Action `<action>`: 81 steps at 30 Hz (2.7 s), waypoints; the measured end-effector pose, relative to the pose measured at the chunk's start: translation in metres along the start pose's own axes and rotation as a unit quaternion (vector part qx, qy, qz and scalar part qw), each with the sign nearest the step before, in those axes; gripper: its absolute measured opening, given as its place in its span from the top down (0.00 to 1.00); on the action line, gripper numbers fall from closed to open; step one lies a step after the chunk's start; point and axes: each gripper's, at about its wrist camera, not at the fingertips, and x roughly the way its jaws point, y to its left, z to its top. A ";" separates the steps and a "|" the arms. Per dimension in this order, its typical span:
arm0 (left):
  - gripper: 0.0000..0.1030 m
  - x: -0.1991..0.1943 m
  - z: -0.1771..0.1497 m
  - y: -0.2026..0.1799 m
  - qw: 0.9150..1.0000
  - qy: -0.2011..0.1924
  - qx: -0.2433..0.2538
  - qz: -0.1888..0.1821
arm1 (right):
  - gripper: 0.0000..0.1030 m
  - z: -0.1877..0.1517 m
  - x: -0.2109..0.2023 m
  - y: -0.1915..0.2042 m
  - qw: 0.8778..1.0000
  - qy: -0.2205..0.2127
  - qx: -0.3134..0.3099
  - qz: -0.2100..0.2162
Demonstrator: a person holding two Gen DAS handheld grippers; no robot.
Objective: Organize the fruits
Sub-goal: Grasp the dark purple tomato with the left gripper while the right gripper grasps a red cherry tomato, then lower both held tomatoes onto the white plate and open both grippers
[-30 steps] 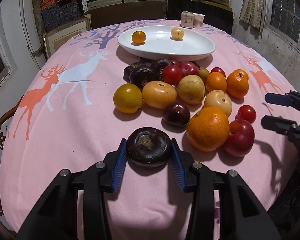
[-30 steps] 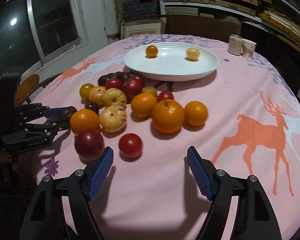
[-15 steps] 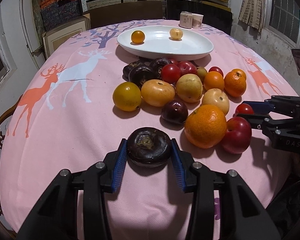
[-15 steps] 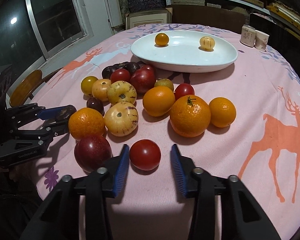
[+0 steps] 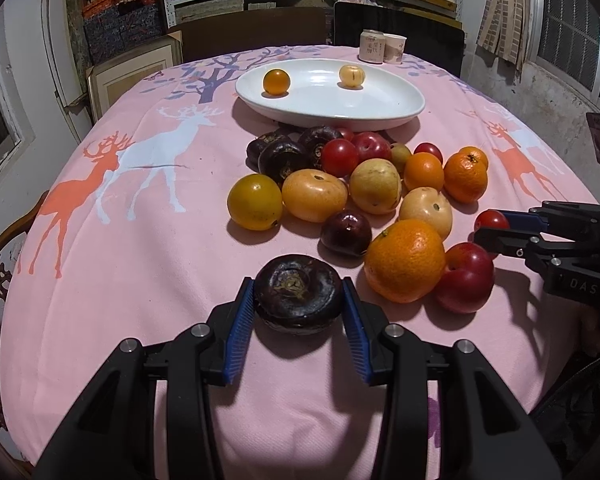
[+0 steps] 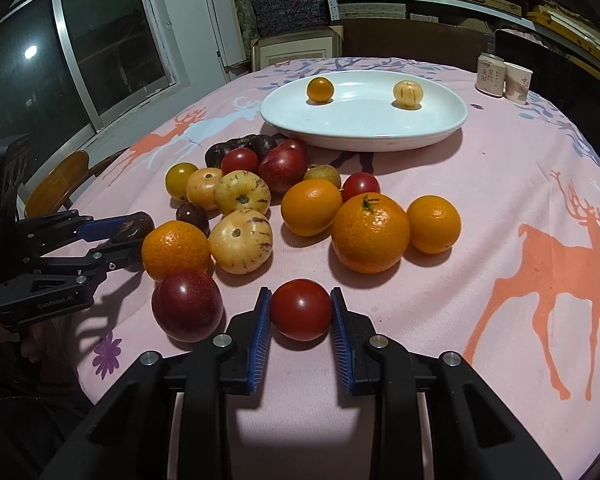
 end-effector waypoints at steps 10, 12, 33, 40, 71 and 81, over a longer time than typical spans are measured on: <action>0.59 -0.013 0.013 -0.004 1.000 -0.018 0.007 0.001 | 0.71 0.007 -0.028 -0.022 0.999 -0.038 0.028 -0.022; 0.59 -0.016 0.020 -0.004 1.000 -0.024 0.007 0.003 | 0.71 0.012 -0.038 -0.027 0.998 -0.052 0.033 -0.028; 0.59 0.014 0.154 -0.002 0.997 -0.063 -0.011 0.036 | 0.71 0.114 -0.067 -0.072 0.988 -0.128 0.054 -0.070; 0.59 0.051 0.183 -0.003 0.998 -0.043 -0.010 0.033 | 0.71 0.145 -0.039 -0.081 0.989 -0.115 0.050 -0.074; 0.32 0.086 0.185 0.017 0.999 -0.015 -0.018 0.023 | 0.49 0.156 0.032 -0.100 0.993 -0.060 0.058 -0.080; 0.29 0.013 0.068 -0.007 1.000 -0.011 0.022 0.000 | 0.44 0.051 -0.027 -0.042 0.997 -0.055 0.027 -0.041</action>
